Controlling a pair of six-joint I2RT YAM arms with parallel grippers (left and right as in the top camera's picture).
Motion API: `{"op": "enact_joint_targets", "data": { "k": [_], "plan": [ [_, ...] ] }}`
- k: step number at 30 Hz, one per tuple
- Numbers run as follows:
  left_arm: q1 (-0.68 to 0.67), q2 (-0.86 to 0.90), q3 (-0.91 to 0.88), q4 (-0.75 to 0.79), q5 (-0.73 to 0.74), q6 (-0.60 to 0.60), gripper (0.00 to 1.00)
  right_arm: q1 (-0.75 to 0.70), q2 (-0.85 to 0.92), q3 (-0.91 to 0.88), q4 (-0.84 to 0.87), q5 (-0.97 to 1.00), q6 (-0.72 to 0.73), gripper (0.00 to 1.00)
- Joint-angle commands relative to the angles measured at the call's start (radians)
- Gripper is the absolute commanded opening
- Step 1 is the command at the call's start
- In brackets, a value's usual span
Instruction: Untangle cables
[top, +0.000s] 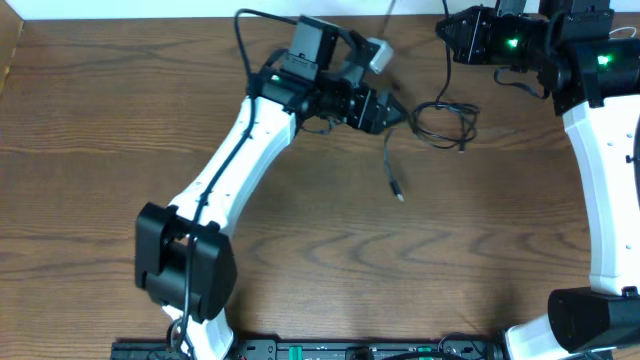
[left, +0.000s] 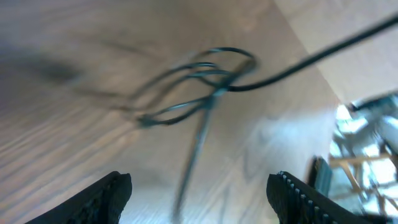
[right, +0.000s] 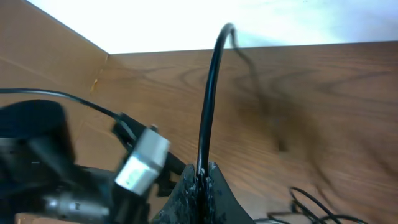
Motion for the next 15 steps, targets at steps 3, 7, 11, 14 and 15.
{"op": "enact_joint_targets", "data": {
  "k": [3,7,11,14,15],
  "plan": [
    [-0.026,0.064,-0.01,0.003,0.101,0.103,0.75,-0.002,-0.006,-0.001,0.0,-0.025,0.012,0.01],
    [-0.028,0.125,-0.01,0.013,0.094,0.104,0.55,-0.002,-0.006,-0.001,-0.002,-0.025,0.01,0.01],
    [-0.012,0.159,-0.01,0.012,0.093,0.104,0.08,-0.011,-0.006,-0.001,0.0,-0.025,0.008,0.01],
    [0.019,0.162,-0.01,0.012,0.074,0.098,0.08,-0.051,-0.008,-0.001,0.0,-0.048,0.009,0.01],
    [0.034,0.162,-0.01,0.011,0.047,0.084,0.08,-0.076,-0.008,-0.001,0.0,-0.068,0.009,0.01]
  ]
}}
